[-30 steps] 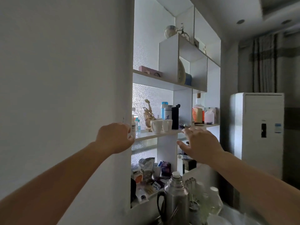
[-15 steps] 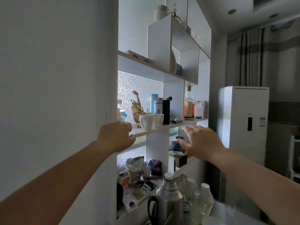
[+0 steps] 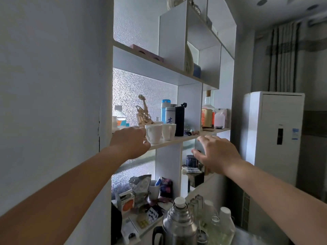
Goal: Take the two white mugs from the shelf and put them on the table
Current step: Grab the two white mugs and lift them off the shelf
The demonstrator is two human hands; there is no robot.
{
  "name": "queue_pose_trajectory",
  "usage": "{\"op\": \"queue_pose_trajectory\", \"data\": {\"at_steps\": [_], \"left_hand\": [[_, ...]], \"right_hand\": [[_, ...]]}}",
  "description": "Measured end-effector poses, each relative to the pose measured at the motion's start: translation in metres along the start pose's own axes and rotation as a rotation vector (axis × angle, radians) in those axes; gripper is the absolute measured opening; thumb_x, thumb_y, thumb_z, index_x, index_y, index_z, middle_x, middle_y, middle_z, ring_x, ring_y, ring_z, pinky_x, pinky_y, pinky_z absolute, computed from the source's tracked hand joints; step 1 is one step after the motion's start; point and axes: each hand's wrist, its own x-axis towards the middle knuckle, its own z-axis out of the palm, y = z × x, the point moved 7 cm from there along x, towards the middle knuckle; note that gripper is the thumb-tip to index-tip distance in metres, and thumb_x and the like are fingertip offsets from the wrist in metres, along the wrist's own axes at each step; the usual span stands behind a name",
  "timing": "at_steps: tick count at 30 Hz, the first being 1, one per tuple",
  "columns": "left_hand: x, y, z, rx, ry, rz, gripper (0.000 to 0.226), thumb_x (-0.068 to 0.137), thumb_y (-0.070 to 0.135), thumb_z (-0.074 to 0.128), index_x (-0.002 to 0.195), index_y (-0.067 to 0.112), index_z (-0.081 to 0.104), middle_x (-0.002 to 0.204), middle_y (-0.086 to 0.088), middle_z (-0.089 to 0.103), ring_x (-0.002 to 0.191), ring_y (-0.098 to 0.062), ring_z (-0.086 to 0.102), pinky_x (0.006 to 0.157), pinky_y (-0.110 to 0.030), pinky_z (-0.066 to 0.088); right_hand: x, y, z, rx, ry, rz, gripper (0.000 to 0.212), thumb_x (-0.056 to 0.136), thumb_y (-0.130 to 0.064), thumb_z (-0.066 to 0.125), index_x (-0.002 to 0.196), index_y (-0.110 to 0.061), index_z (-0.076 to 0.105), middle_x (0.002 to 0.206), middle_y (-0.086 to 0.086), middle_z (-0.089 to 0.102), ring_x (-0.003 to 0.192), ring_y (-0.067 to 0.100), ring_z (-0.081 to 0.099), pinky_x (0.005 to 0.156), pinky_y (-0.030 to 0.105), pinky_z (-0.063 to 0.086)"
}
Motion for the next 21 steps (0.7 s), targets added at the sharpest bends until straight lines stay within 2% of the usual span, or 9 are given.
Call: {"op": "queue_pose_trajectory", "data": {"at_steps": [5, 11, 17, 21], "left_hand": [[0.021, -0.005, 0.02, 0.006, 0.003, -0.062, 0.036, 0.084, 0.04, 0.047, 0.11, 0.017, 0.059, 0.11, -0.006, 0.064, 0.095, -0.026, 0.06, 0.068, -0.033, 0.037], [0.053, -0.018, 0.049, -0.025, -0.016, -0.144, 0.038, 0.085, 0.038, 0.048, 0.112, 0.014, 0.056, 0.108, -0.011, 0.063, 0.094, -0.03, 0.059, 0.066, -0.033, 0.036], [0.075, -0.03, 0.084, -0.159, -0.074, -0.246, 0.042, 0.085, 0.041, 0.049, 0.118, 0.016, 0.053, 0.11, -0.012, 0.064, 0.097, -0.032, 0.059, 0.066, -0.034, 0.044], [0.086, -0.035, 0.099, -0.196, -0.052, -0.273, 0.043, 0.086, 0.04, 0.046, 0.117, 0.01, 0.052, 0.113, -0.015, 0.063, 0.099, -0.035, 0.059, 0.068, -0.035, 0.041]], "right_hand": [[0.02, 0.005, 0.022, 0.014, 0.006, 0.006, 0.058, 0.09, -0.054, 0.034, 0.131, -0.015, 0.045, 0.132, 0.006, 0.056, 0.121, 0.022, 0.05, 0.098, 0.038, 0.039], [0.055, 0.005, 0.053, 0.089, 0.01, 0.055, 0.053, 0.088, -0.055, 0.035, 0.121, -0.017, 0.049, 0.121, 0.005, 0.06, 0.11, 0.023, 0.054, 0.088, 0.038, 0.041], [0.09, 0.003, 0.085, 0.272, 0.025, 0.131, 0.054, 0.087, -0.058, 0.037, 0.122, -0.019, 0.049, 0.123, 0.003, 0.059, 0.105, 0.021, 0.056, 0.082, 0.037, 0.046], [0.111, -0.003, 0.104, 0.317, 0.007, 0.153, 0.053, 0.087, -0.057, 0.037, 0.123, -0.019, 0.048, 0.122, 0.005, 0.058, 0.104, 0.023, 0.056, 0.083, 0.04, 0.049]]}}
